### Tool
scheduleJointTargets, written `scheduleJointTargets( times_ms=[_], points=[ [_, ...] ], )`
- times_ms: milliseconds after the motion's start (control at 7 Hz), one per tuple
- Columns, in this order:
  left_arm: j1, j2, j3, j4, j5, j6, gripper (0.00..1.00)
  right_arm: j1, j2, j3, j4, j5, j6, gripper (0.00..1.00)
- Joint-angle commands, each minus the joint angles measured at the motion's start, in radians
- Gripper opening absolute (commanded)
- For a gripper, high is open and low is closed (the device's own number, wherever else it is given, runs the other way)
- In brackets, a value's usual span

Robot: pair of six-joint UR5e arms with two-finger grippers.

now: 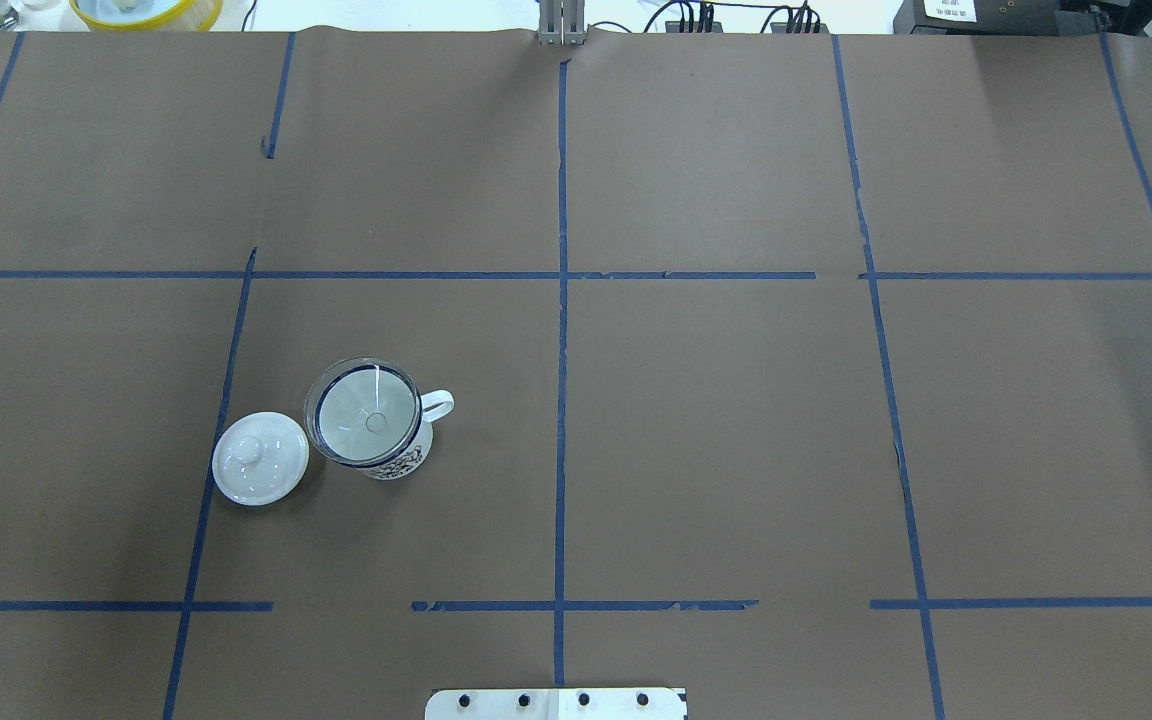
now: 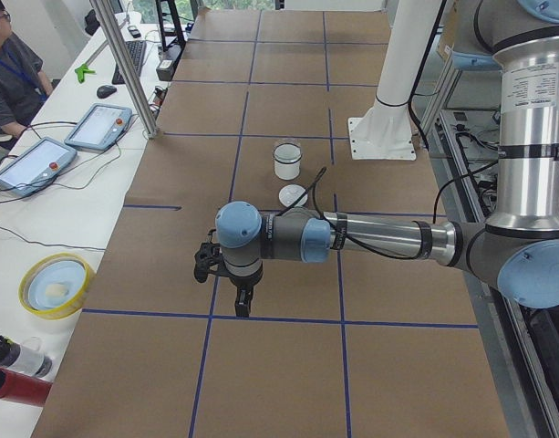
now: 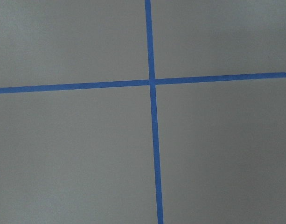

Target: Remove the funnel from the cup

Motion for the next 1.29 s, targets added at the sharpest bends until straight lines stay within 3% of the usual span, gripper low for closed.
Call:
scheduleJointTargets(
  times_ms=[0,571,857,1143],
  points=[
    [-0.003,0.005,-0.003,0.000,0.000,0.009,1.00,0.000,0.000,-0.002,0.000,0.000,0.000,1.00],
    [-0.002,-0.008,-0.037,-0.005,-0.007,-0.001,1.00,0.000,0.000,0.000,0.000,0.000,0.000,1.00],
    [0.000,-0.076,-0.100,-0.085,0.000,-0.002,1.00,0.000,0.000,0.000,0.000,0.000,0.000,1.00],
    [0.002,-0.165,-0.059,-0.228,0.002,-0.091,1.00,0.000,0.000,0.000,0.000,0.000,0.000,1.00]
  ],
)
